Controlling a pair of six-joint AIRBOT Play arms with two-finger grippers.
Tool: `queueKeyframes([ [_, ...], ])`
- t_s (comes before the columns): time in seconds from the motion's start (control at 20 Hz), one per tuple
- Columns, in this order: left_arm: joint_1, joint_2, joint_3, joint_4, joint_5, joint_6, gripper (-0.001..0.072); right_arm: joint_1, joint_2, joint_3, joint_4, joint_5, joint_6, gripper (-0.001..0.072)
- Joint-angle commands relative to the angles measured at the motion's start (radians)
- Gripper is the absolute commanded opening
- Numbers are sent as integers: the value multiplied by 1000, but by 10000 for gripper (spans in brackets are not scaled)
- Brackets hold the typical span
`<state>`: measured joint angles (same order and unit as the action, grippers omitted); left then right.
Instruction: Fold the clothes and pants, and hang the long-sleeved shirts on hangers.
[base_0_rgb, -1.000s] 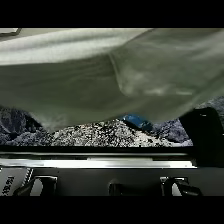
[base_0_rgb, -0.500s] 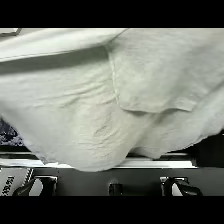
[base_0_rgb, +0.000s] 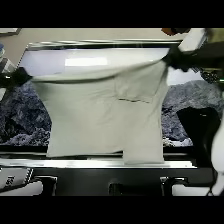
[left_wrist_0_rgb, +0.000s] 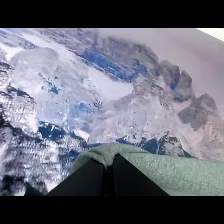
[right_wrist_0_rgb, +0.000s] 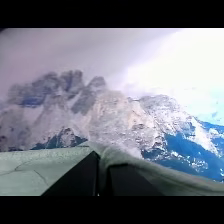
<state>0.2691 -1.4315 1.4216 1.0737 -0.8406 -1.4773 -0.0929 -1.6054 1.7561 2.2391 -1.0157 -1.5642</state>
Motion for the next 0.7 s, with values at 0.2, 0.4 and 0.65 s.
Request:
queueKeyframes([
  [0.2, -72, -328, 80, -10, 279, 11, 13, 40, -267, 2, -72, 391, 1, 32],
  [0.4, -69, -342, 87, -9, 192, 12, 14, 40, -266, 3, -152, 270, 43, 32],
  [0.65, -53, -341, 87, -7, -85, 12, 13, 40, -241, 3, -303, -47, 157, 33],
])
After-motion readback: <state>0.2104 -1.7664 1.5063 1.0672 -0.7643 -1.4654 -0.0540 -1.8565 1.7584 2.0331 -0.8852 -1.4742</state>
